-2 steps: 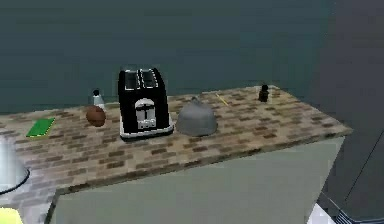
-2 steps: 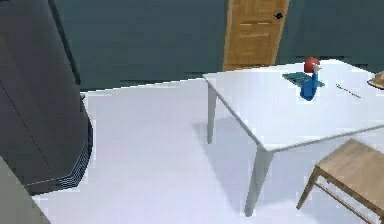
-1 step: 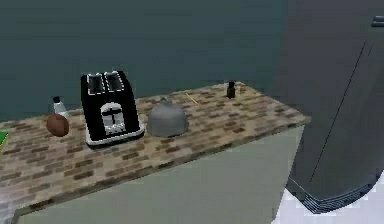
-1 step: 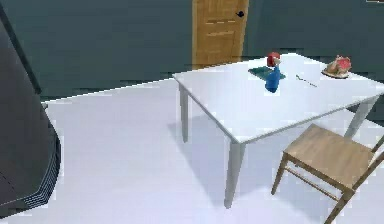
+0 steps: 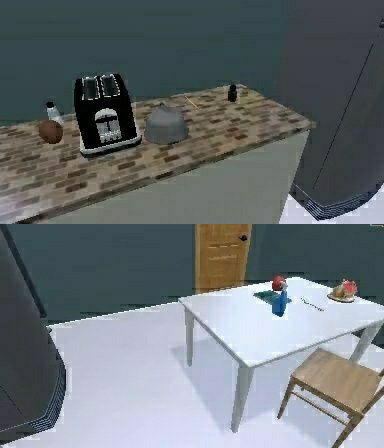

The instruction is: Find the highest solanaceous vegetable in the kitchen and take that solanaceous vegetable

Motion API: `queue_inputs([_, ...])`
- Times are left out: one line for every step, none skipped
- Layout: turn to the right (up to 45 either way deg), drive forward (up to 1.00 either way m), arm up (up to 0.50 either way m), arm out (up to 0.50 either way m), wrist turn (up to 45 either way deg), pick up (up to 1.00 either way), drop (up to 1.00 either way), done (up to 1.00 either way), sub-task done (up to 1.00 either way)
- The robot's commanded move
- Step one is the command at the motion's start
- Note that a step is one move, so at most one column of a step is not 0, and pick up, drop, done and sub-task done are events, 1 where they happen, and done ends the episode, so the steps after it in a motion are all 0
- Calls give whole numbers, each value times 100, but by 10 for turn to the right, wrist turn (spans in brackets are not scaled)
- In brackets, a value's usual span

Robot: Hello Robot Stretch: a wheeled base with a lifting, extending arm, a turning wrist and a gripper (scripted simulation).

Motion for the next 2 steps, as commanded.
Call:
queue_inputs([-450,0,0,0,0,0,0,0,0])
queue_inputs([-450,0,0,0,0,0,0,0,0])
